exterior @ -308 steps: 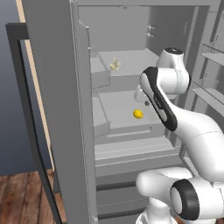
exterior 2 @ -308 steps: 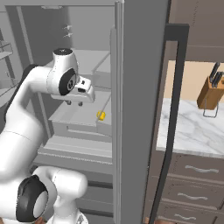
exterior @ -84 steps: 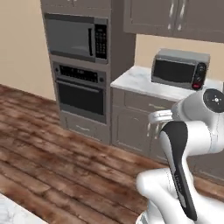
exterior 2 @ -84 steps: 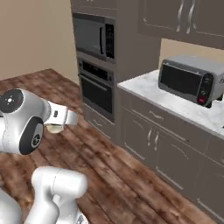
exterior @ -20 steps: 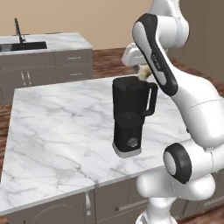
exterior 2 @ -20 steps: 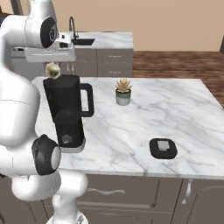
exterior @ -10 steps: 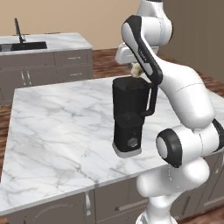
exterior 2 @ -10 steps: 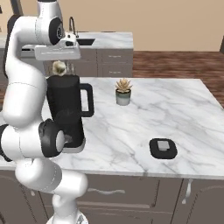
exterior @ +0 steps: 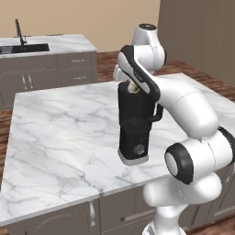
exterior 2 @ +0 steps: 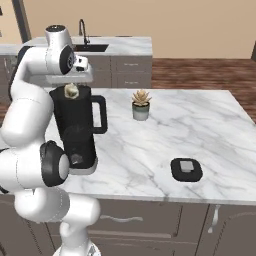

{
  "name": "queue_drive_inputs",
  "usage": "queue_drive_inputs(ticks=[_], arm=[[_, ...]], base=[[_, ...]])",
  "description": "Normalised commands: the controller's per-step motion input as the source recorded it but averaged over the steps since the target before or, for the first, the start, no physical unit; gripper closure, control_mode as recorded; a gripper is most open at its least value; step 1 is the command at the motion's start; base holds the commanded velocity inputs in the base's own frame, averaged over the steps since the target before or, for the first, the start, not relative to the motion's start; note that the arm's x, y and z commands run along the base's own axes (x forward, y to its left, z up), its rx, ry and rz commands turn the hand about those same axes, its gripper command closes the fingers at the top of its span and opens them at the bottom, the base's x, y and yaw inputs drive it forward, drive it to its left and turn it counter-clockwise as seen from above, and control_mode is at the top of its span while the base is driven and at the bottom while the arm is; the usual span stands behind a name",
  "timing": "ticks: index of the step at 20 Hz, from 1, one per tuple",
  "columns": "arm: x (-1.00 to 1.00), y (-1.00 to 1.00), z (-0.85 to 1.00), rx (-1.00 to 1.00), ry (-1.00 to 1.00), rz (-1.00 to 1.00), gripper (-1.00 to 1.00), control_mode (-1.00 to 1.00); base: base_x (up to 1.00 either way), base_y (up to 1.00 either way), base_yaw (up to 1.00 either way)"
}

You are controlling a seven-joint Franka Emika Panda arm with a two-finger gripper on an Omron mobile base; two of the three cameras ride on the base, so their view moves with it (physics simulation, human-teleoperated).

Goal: Grab the garlic and lemon from the fridge, place them in the blender, close the lid, and turn on the blender to create a marinade.

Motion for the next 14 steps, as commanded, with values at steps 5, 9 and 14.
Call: queue_drive_inputs(ticks=[5, 9, 14], arm=[[0.44, 0.05, -0.24, 0.00, -0.11, -0.06, 1.00, -1.00], [0.39, 0.01, -0.04, 0.00, -0.03, -0.04, -1.00, -1.00], [0.01, 0.00, 0.13, 0.00, 0.01, 0.00, -1.00, -1.00]], base=[[0.00, 0.00, 0.00], [0.00, 0.00, 0.00], [0.00, 0.00, 0.00]])
